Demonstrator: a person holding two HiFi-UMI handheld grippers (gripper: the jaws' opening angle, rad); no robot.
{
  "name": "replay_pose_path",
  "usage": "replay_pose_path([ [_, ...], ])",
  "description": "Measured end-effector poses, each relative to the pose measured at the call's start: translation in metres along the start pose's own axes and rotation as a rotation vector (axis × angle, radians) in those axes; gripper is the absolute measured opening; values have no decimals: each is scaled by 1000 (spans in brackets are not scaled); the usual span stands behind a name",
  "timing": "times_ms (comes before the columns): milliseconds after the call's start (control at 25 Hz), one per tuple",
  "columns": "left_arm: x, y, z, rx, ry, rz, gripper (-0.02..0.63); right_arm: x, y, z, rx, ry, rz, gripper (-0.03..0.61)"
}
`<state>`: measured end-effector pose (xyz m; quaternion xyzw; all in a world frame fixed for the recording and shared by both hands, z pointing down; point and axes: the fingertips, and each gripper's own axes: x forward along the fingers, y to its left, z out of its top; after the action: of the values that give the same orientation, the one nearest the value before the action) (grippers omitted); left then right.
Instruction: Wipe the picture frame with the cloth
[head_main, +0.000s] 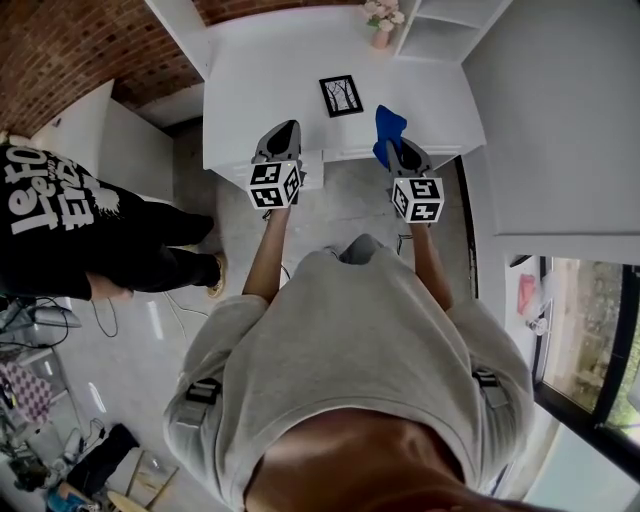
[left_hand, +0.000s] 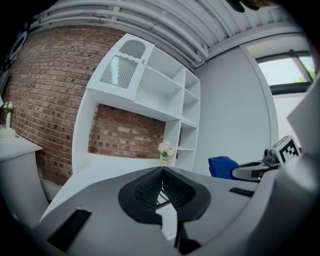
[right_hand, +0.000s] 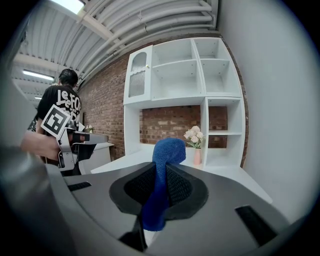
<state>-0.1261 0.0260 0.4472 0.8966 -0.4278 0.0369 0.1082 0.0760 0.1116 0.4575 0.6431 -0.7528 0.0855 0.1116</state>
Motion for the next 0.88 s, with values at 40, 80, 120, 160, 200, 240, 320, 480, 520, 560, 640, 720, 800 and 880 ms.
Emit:
replay_pose_path([
  [40, -1, 2, -1, -4, 0, 2, 15, 1, 0, -1, 1, 3, 0, 60],
  [80, -1, 3, -2, -7, 0, 4, 16, 2, 0, -2, 2, 5, 0, 60],
  [120, -1, 5, -3, -7, 2, 5, 15, 3, 1, -3, 3, 5, 0, 60],
  [160, -2, 6, -4, -6, 4, 6, 15, 4, 1, -3, 3, 6, 1, 60],
  [200, -2, 7, -6, -6, 7, 8, 16, 5, 1, -3, 3, 7, 3, 60],
  [240, -3, 8, -7, -7, 9, 11, 15, 6, 1, -3, 2, 7, 4, 60],
  [320, -3, 11, -9, -9, 12, 20, 16, 10, 1, -4, 1, 8, 10, 60],
  [480, 1, 18, -8, -7, 10, 40, 15, 21, 0, -7, 5, 15, 27, 60],
  [520, 4, 20, -8, -6, 10, 45, 15, 26, -1, -8, 6, 16, 31, 60],
  [560, 6, 22, -8, -5, 11, 50, 15, 30, -2, -8, 7, 15, 37, 60],
  [640, 13, 27, -9, -4, 15, 60, 15, 41, -4, -8, 8, 13, 49, 60],
  [720, 21, 30, -9, -3, 20, 68, 15, 52, -8, -7, 11, 13, 59, 60],
  [800, 33, 34, -7, -2, 24, 75, 15, 65, -14, -3, 12, 11, 67, 60],
  [880, 46, 37, -5, -5, 29, 81, 16, 77, -21, 1, 12, 9, 78, 60],
])
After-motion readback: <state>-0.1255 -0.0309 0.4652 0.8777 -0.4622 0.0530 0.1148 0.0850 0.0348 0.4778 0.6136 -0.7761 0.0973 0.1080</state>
